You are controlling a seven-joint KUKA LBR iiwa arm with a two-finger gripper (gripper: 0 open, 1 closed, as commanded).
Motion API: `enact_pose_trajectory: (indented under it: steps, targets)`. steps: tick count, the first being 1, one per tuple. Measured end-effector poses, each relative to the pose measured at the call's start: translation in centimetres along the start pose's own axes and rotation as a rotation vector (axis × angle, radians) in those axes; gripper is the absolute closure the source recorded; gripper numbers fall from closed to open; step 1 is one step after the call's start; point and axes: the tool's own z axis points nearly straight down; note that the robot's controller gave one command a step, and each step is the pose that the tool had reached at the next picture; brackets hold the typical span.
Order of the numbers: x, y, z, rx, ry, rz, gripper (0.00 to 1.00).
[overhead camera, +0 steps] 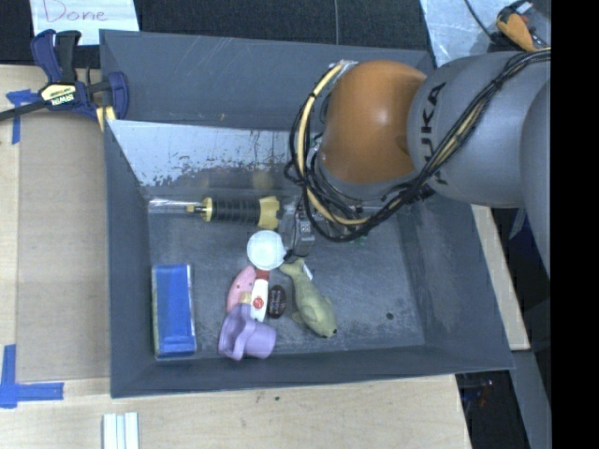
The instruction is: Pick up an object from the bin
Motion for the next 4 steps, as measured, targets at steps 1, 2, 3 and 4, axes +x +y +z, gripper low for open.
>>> enact_pose_trajectory:
  steps: [1, 2, 3, 4]
  targets:
    - [0.0, 0.0, 0.0, 0.000, 0.000, 0.001, 0.00]
    - [0.0, 0.0, 0.0, 0.000, 0.000, 0.001, 0.00]
    - [-2.0, 3.6, 6.5, 0.000, -0.019, -0.126, 0.00]
    - [-1.3, 4.1, 6.3, 0.003, -0.023, -0.134, 0.00]
